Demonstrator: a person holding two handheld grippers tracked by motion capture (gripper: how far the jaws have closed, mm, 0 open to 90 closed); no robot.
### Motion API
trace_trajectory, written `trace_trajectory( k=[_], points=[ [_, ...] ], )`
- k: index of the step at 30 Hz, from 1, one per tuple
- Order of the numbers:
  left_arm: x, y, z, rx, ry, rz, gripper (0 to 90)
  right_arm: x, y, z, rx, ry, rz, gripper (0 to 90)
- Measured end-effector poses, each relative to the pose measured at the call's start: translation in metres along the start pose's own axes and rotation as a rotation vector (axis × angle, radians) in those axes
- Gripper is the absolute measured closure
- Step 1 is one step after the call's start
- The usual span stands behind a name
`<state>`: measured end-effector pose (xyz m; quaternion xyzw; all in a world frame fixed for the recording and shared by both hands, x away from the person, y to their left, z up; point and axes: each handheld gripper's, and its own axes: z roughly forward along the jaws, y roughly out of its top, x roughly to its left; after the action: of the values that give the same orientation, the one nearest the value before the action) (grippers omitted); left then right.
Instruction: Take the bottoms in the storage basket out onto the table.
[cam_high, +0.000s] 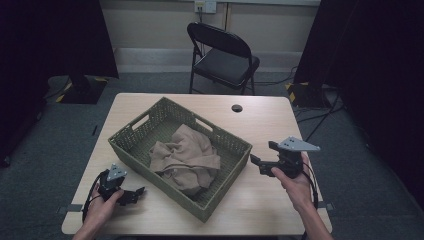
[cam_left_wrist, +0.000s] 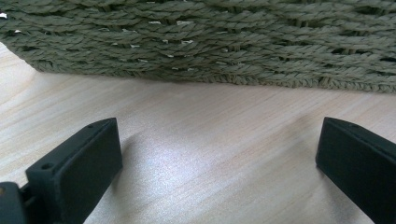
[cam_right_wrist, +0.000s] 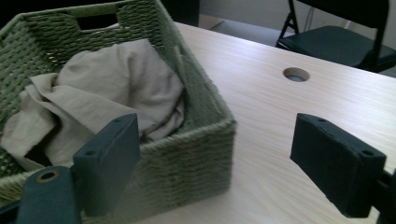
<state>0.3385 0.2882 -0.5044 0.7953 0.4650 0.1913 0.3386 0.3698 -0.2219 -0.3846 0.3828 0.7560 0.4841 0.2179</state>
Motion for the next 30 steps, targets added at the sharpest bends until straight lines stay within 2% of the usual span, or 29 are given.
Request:
trace_trajectory(
  k=[6,9,11,12,15,16,19,22,26,30],
  points=[
    [0.0,0.0,0.0,0.0,0.001,-0.001,0.0,0.015,0.016,0.007,-0.037,0.051,-0.025,13.7],
    [0.0,0.0,0.0,0.0,0.001,-0.001,0.0,0.02,0.02,0.01,-0.039,0.069,-0.029,13.5],
    [0.0,0.0,0.0,0.0,0.001,-0.001,0.0,0.028,0.024,0.017,-0.04,0.103,-0.023,13.5],
    [0.0,0.0,0.0,0.0,0.001,-0.001,0.0,0.028,0.024,0.017,-0.04,0.103,-0.023,13.5],
    [0.0,0.0,0.0,0.0,0.001,-0.001,0.0,0.04,0.032,0.027,-0.038,0.126,-0.048,13.4],
    [0.0,0.0,0.0,0.0,0.001,-0.001,0.0,0.04,0.032,0.027,-0.038,0.126,-0.048,13.4],
    [0.0,0.0,0.0,0.0,0.001,-0.001,0.0,0.052,0.04,0.039,-0.062,0.125,-0.073,13.3],
    [0.0,0.0,0.0,0.001,0.001,-0.001,0.0,0.057,0.042,0.045,-0.06,0.134,-0.079,13.3],
    [0.0,0.0,0.0,0.001,0.001,-0.002,0.0,0.07,0.052,0.057,-0.066,0.187,-0.106,13.2],
    [0.0,0.0,0.0,0.001,0.0,-0.002,0.0,0.076,0.061,0.065,-0.067,0.215,-0.105,13.3]
  ],
)
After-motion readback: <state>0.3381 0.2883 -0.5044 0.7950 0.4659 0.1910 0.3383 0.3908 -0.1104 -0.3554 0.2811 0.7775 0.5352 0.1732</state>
